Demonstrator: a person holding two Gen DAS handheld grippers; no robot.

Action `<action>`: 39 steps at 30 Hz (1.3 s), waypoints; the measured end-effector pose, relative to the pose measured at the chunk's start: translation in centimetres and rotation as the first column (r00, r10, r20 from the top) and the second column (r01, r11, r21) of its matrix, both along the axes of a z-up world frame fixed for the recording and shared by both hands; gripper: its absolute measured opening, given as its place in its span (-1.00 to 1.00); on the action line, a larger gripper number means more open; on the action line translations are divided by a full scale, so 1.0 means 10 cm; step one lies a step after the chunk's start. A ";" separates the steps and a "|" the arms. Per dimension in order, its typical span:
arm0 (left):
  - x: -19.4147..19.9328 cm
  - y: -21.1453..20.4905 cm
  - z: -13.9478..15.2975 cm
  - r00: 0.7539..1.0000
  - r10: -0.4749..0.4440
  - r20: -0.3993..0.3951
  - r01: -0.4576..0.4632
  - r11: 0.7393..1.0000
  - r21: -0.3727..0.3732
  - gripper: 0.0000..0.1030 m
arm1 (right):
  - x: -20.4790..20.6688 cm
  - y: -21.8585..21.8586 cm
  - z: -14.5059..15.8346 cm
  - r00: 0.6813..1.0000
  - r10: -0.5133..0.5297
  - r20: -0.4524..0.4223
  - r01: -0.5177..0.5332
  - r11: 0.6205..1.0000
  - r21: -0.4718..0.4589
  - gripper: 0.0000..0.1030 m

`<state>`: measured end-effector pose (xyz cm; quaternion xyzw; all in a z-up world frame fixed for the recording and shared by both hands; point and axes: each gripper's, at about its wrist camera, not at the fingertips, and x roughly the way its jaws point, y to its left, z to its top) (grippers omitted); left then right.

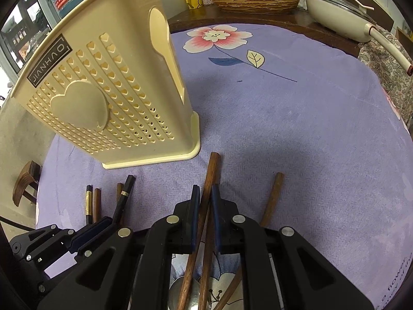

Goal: Organize utensils
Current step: 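Grasp a black chopstick with the left tool while the right tool grasps a brown wooden chopstick, then lift both held chopsticks and carry them over the beige utensil holder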

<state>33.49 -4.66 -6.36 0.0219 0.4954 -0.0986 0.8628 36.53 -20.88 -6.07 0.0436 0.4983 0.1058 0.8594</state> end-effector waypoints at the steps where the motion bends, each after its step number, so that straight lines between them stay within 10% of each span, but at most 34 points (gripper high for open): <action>1: -0.01 0.01 0.00 1.000 0.004 0.001 -0.004 1.000 0.001 -0.83 | -0.03 0.01 0.01 1.000 0.000 0.001 0.000 1.000 0.002 -0.82; 22: -0.27 0.27 0.59 0.992 0.034 0.124 -0.018 0.992 -0.122 -0.86 | -0.47 -0.22 0.63 0.986 0.043 0.159 -0.075 0.977 0.200 -0.86; 39: -1.22 0.67 1.36 0.935 0.038 0.353 0.028 0.983 -0.179 -0.86 | -1.43 -0.30 1.43 0.892 0.194 0.408 -0.279 0.947 0.159 -0.86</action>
